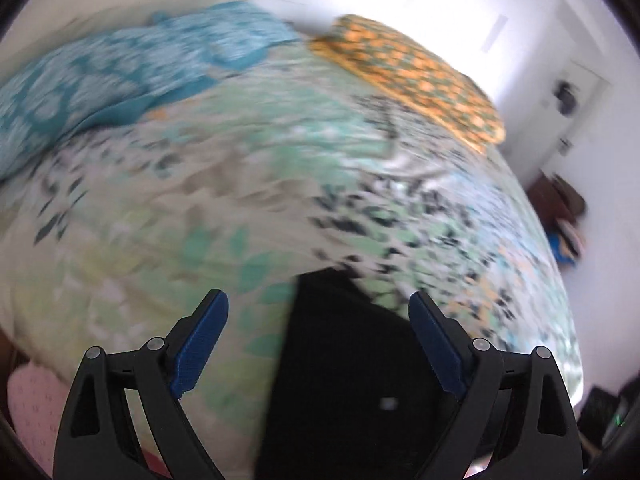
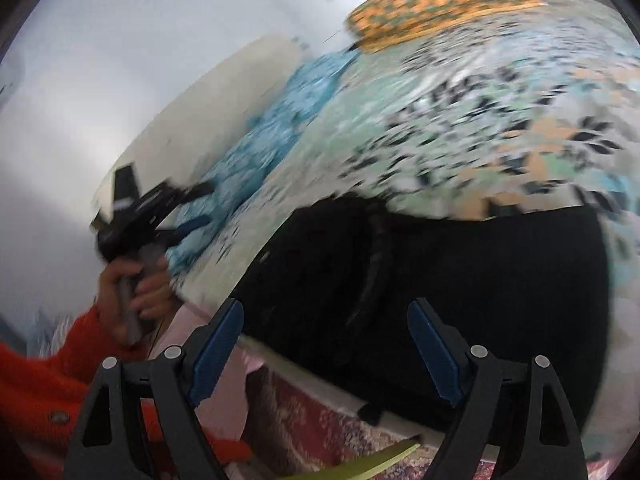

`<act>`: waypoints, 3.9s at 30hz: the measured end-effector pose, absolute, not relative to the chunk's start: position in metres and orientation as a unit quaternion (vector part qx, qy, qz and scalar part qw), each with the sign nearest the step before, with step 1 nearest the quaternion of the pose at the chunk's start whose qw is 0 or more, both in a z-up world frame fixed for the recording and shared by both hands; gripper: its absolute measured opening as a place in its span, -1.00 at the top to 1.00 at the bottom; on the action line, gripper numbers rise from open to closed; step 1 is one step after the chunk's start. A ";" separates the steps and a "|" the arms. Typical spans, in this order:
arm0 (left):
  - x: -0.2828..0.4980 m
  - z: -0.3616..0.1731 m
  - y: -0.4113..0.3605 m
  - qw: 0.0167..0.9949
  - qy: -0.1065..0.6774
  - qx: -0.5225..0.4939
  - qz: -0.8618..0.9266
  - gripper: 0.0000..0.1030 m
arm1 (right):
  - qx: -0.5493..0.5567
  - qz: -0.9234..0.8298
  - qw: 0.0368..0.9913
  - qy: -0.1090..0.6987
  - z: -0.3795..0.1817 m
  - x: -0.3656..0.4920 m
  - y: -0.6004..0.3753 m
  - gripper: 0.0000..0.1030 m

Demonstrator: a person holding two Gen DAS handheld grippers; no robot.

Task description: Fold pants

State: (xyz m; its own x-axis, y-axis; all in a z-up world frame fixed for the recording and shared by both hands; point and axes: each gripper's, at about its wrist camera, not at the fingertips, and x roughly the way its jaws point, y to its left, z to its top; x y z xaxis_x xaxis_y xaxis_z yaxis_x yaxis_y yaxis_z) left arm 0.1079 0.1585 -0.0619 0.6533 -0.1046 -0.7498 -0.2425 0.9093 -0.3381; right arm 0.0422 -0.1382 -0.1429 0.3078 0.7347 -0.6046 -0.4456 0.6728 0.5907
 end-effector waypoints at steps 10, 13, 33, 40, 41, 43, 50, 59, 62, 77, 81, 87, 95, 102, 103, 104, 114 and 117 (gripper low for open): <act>0.073 -0.120 0.198 0.868 0.421 -0.232 0.121 -0.76 | 0.092 0.386 0.756 0.521 -0.187 0.061 -0.085 -0.63; 0.079 -0.116 0.193 0.872 0.421 -0.217 0.124 -0.76 | 0.103 0.392 0.739 0.539 -0.193 0.063 -0.084 -0.64; 0.081 -0.138 0.210 0.849 0.441 -0.257 0.138 -0.76 | 0.219 0.425 0.722 0.500 -0.125 0.082 -0.105 0.60; 0.080 -0.139 0.207 0.844 0.446 -0.271 0.123 -0.76 | 0.180 0.424 0.756 0.466 -0.056 0.076 -0.146 0.62; 0.080 -0.137 0.205 0.847 0.445 -0.266 0.119 -0.76 | 0.174 0.417 0.761 0.466 -0.055 0.075 -0.151 0.62; 0.081 -0.135 0.200 0.850 0.446 -0.258 0.112 -0.76 | 0.174 0.396 0.767 0.474 -0.058 0.072 -0.174 0.62; 0.085 -0.132 0.178 0.860 0.453 -0.219 0.087 -0.76 | 0.212 0.330 0.771 0.502 -0.088 0.061 -0.233 0.61; 0.082 -0.116 0.136 0.876 0.453 -0.163 0.029 -0.76 | 0.235 0.296 0.766 0.519 -0.116 0.061 -0.274 0.61; 0.082 -0.111 0.121 0.879 0.452 -0.148 0.008 -0.76 | 0.246 0.270 0.766 0.529 -0.133 0.062 -0.285 0.61; 0.073 -0.105 0.047 0.887 0.454 -0.040 -0.077 -0.77 | 0.127 0.161 0.837 0.508 -0.107 0.075 -0.287 0.30; 0.073 -0.114 0.026 0.881 0.464 -0.014 -0.091 -0.77 | 0.111 0.200 0.852 0.471 -0.092 0.108 -0.257 0.30; 0.062 -0.129 0.007 0.869 0.481 0.050 -0.101 -0.76 | 0.043 0.113 0.841 0.527 -0.167 0.149 -0.238 0.41; 0.061 -0.125 0.002 0.872 0.476 0.050 -0.107 -0.77 | 0.020 0.126 0.870 0.477 -0.126 0.114 -0.222 0.36; 0.062 -0.126 -0.003 0.873 0.473 0.057 -0.106 -0.77 | -0.013 0.171 0.857 0.486 -0.116 0.049 -0.192 0.35; 0.063 -0.127 -0.004 0.872 0.474 0.058 -0.106 -0.77 | -0.023 0.172 0.855 0.488 -0.121 0.043 -0.186 0.35; 0.064 -0.128 -0.004 0.871 0.476 0.059 -0.107 -0.77 | -0.027 0.172 0.854 0.490 -0.125 0.037 -0.183 0.35; 0.067 -0.147 -0.011 0.851 0.509 0.073 -0.106 -0.80 | 0.007 0.155 0.826 0.542 -0.163 0.032 -0.192 0.29; 0.067 -0.147 -0.011 0.850 0.511 0.072 -0.105 -0.82 | 0.015 0.154 0.828 0.539 -0.163 0.030 -0.193 0.27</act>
